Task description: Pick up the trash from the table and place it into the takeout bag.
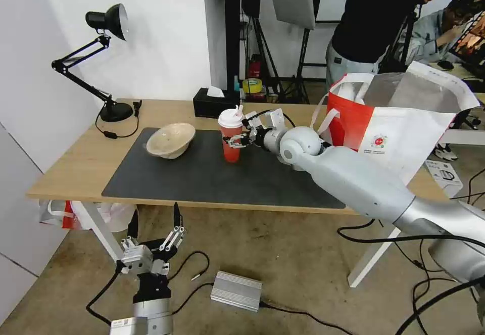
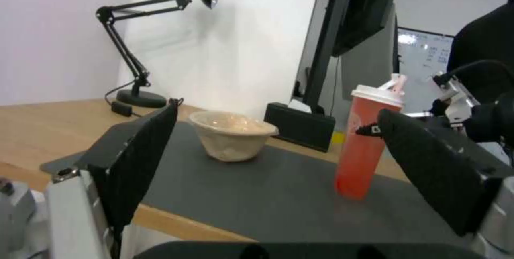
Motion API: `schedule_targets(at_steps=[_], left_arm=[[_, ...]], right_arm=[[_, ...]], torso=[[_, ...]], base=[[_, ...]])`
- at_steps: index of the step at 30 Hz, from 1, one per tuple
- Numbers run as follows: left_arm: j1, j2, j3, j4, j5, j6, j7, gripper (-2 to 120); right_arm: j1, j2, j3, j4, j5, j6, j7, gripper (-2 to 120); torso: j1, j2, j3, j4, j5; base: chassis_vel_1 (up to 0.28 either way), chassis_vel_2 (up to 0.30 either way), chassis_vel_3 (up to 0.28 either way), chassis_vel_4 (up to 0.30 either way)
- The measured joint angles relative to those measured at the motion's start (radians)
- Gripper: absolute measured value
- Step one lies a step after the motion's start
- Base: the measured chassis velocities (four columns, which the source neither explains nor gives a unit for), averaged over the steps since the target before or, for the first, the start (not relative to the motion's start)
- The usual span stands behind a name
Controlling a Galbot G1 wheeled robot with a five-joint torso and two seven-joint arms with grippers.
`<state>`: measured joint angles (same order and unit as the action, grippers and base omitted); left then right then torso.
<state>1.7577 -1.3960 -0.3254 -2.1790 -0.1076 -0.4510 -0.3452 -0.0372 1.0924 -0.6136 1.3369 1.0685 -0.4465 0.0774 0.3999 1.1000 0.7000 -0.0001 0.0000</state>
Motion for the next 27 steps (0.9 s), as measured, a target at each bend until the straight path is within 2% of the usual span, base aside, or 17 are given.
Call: schedule_targets(at_steps=[13, 15, 16, 19, 20, 22, 23, 26, 27], left_arm=[[-0.008, 0.004, 0.003, 0.013, -0.002, -0.002, 0.000, 100], [-0.008, 0.003, 0.005, 0.014, -0.002, -0.002, 0.000, 100], [-0.008, 0.003, 0.005, 0.014, -0.002, -0.002, 0.000, 100], [-0.010, 0.004, 0.004, 0.014, -0.002, -0.002, 0.000, 100], [-0.010, 0.004, 0.004, 0.014, -0.002, -0.002, 0.000, 100], [-0.010, 0.004, 0.005, 0.014, -0.002, -0.002, 0.000, 100], [-0.010, 0.004, 0.005, 0.014, -0.002, -0.002, 0.000, 100], [-0.010, 0.003, 0.009, 0.017, -0.003, -0.002, 0.000, 100], [-0.010, 0.003, 0.009, 0.017, -0.003, -0.002, 0.000, 100]], right_arm=[[-0.007, 0.023, 0.000, -0.042, -0.013, 0.019, -0.017, 100], [-0.009, 0.024, 0.000, -0.044, -0.013, 0.026, -0.019, 92], [-0.009, 0.024, 0.000, -0.044, -0.013, 0.026, -0.019, 92], [-0.010, 0.022, 0.000, -0.045, -0.012, 0.029, -0.025, 76], [-0.010, 0.022, 0.000, -0.045, -0.012, 0.029, -0.025, 76], [-0.010, 0.021, 0.000, -0.045, -0.012, 0.030, -0.026, 65], [-0.010, 0.021, 0.000, -0.045, -0.012, 0.030, -0.026, 65], [-0.010, 0.020, -0.001, -0.044, -0.012, 0.033, -0.030, 51], [-0.010, 0.020, -0.001, -0.044, -0.012, 0.033, -0.030, 51]], torso=[[0.000, 0.000, 0.000, 0.0001, 0.0000], [0.000, 0.000, 0.000, 0.0001, 0.0000], [0.000, 0.000, 0.000, 0.0001, 0.0000], [0.000, 0.000, 0.000, 0.0001, 0.0000], [0.000, 0.000, 0.000, 0.0001, 0.0000], [0.000, 0.000, 0.000, 0.0001, 0.0000], [0.000, 0.000, 0.000, 0.0001, 0.0000], [0.000, 0.000, 0.000, 0.0001, 0.0000], [0.000, 0.000, 0.000, 0.0001, 0.0000]], base=[[0.000, 0.000, 0.000, 0.000], [0.000, 0.000, 0.000, 0.000], [0.000, 0.000, 0.000, 0.000], [0.000, 0.000, 0.000, 0.000], [0.000, 0.000, 0.000, 0.000], [0.000, 0.000, 0.000, 0.000], [0.000, 0.000, 0.000, 0.000], [0.000, 0.000, 0.000, 0.000], [0.000, 0.000, 0.000, 0.000]])
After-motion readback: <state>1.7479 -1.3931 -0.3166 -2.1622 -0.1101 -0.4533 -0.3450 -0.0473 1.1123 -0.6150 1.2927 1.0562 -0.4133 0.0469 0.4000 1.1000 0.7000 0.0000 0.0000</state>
